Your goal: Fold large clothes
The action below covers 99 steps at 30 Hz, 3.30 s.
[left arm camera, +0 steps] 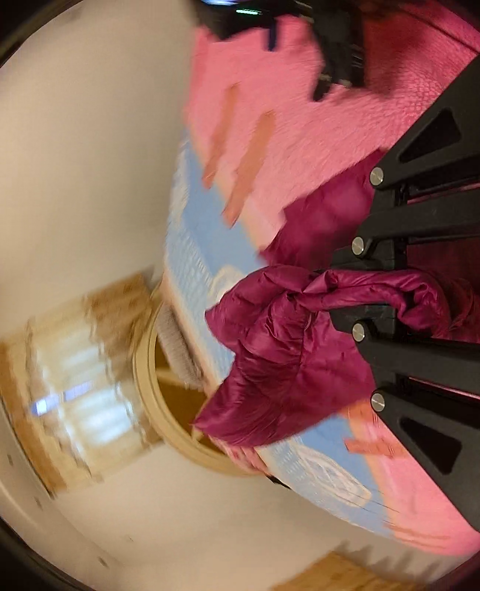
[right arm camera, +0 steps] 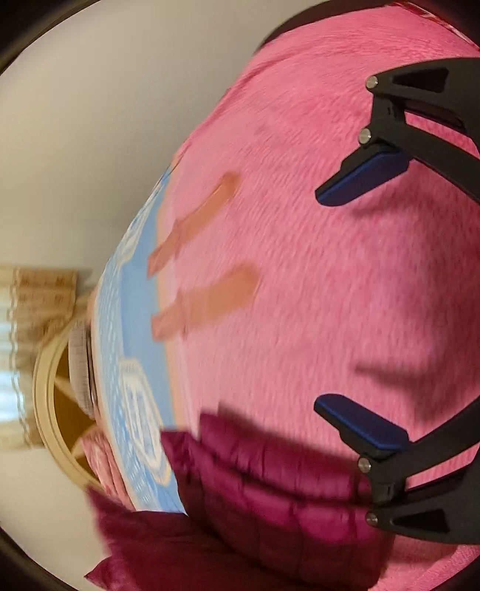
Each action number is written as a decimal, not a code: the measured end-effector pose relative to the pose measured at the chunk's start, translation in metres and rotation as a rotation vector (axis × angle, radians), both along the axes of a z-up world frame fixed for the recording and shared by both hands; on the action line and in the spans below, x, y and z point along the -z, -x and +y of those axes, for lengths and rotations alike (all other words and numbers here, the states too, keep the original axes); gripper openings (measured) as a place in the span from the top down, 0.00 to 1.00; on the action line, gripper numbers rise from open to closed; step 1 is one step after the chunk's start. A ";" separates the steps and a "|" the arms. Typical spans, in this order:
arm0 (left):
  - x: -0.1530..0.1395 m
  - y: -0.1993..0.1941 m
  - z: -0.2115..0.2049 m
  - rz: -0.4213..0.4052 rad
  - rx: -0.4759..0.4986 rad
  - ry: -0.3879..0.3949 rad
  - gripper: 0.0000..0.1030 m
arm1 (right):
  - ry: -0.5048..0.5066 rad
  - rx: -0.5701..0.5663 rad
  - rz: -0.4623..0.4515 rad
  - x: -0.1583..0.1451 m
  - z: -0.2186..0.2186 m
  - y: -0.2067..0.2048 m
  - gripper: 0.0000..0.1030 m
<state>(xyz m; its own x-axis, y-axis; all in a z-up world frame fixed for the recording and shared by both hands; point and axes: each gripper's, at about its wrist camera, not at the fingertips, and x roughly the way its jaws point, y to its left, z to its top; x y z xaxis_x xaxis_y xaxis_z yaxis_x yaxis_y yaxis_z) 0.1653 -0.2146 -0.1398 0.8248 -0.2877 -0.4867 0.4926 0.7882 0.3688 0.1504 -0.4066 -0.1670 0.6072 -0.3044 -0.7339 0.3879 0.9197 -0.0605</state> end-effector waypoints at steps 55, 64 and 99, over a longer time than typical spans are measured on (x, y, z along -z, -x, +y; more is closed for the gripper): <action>0.024 -0.180 0.073 0.196 -0.547 0.207 0.03 | -0.112 -0.053 -0.102 -0.017 0.092 -0.170 0.62; 0.052 -0.187 0.046 0.190 -0.545 0.113 0.03 | -0.130 -0.041 -0.118 0.002 0.082 -0.163 0.62; 0.076 -0.202 0.049 0.272 -0.543 0.139 0.01 | -0.164 -0.029 -0.069 0.020 0.073 -0.174 0.58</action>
<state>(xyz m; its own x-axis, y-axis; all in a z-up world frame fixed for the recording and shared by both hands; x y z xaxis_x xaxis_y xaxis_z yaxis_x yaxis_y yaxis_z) 0.3675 -0.1661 -0.2162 0.7230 0.0621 -0.6881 0.0703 0.9842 0.1627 0.3242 -0.3340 -0.1873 0.6647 -0.1655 -0.7285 0.3587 0.9261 0.1170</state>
